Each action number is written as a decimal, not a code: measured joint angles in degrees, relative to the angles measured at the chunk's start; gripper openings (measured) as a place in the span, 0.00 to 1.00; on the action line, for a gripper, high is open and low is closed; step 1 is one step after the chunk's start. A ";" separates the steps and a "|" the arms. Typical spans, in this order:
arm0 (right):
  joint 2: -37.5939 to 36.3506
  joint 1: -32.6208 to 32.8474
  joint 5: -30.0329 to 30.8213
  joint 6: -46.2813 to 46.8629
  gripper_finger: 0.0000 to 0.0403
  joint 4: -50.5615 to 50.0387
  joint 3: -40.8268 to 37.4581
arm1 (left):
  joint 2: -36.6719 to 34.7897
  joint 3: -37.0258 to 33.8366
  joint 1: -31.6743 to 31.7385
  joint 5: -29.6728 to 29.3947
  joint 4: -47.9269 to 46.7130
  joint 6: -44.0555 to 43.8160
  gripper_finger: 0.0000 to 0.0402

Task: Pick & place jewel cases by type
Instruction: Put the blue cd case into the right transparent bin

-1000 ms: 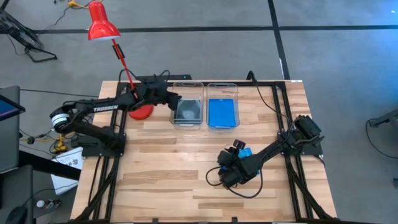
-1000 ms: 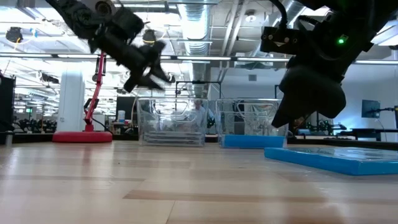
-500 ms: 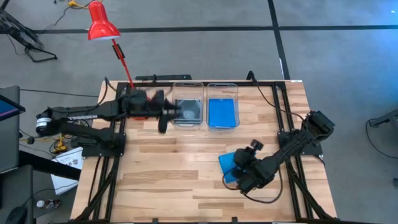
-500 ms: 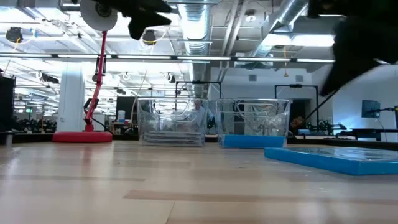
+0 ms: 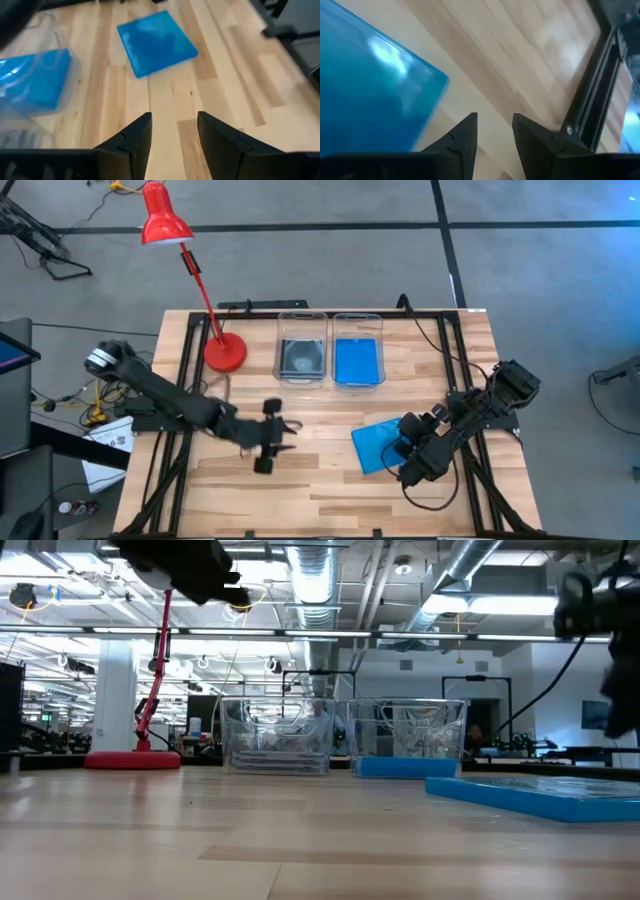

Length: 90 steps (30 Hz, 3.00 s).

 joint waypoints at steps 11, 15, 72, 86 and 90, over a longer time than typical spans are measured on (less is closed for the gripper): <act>-4.84 -0.18 -5.00 -0.57 0.29 15.89 -12.55 | 17.86 -0.04 -1.22 -0.49 15.90 0.03 0.38; -7.47 -0.71 -4.01 -4.91 0.29 23.59 -16.37 | 18.96 -0.04 1.37 2.37 16.49 -1.54 0.38; -8.14 -7.96 -13.49 -31.23 0.22 51.52 -13.36 | 34.29 5.92 -4.32 12.50 27.12 -9.38 0.38; -8.32 -8.52 -14.22 -29.29 0.22 61.49 -14.81 | 41.68 16.71 -3.10 13.82 17.67 -8.05 0.38; -8.54 -10.07 -17.63 -25.45 0.22 62.41 -16.21 | 41.64 16.70 -3.18 13.16 16.55 -8.79 0.38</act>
